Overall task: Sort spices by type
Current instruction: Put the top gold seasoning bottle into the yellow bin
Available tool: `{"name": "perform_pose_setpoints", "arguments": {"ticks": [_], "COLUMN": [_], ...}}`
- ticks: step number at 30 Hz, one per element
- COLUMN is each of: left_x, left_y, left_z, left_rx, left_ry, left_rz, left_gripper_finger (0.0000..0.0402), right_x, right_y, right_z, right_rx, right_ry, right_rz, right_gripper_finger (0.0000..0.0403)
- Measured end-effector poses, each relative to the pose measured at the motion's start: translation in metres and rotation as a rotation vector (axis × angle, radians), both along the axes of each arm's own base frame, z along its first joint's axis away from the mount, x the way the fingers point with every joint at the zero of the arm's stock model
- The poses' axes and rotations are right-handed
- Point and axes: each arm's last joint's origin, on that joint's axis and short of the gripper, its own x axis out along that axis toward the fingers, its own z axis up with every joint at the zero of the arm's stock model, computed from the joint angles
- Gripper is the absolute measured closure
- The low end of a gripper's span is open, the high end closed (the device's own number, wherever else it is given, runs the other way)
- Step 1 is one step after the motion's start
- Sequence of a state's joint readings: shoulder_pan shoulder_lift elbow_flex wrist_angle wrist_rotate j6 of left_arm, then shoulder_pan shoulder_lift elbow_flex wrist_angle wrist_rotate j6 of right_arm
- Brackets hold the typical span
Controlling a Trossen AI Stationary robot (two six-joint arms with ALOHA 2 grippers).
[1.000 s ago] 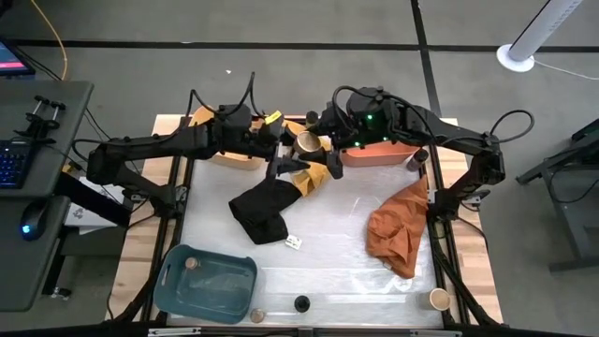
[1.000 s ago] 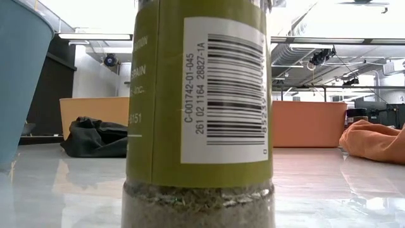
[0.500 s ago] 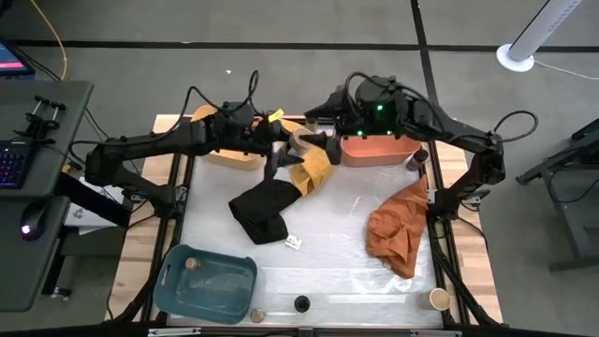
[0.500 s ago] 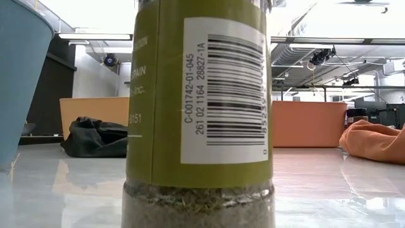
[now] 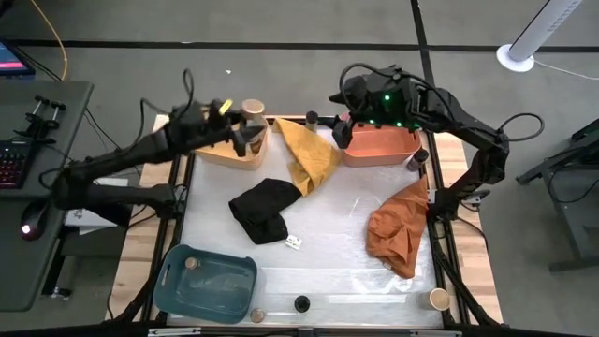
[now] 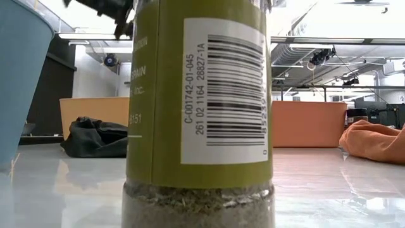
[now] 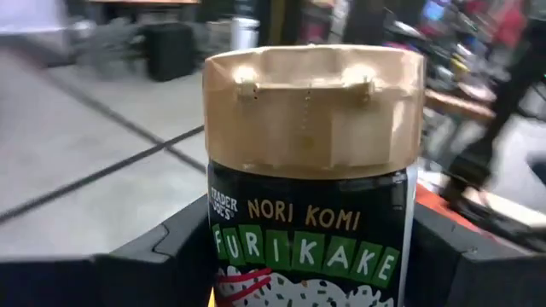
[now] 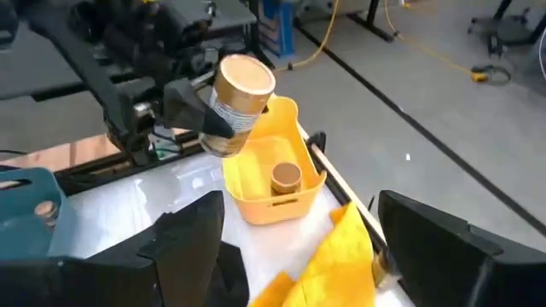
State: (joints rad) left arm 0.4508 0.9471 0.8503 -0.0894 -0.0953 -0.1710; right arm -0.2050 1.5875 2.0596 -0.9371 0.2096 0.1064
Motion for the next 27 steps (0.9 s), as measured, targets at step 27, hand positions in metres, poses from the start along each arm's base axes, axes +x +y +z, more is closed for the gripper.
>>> {"name": "perform_pose_setpoints", "arguments": {"ticks": [27], "left_x": [-0.047], "left_y": [0.03], "left_z": [-0.153], "left_rx": [-0.066], "left_ry": [0.051], "left_rz": [0.748], "left_gripper_finger": [0.0152], "right_x": [0.061], "right_y": [-0.038], "right_z": [-0.115], "right_rx": [0.432], "right_ry": [-0.24], "right_rz": [-0.078], "right_gripper_finger": [0.0096]}}
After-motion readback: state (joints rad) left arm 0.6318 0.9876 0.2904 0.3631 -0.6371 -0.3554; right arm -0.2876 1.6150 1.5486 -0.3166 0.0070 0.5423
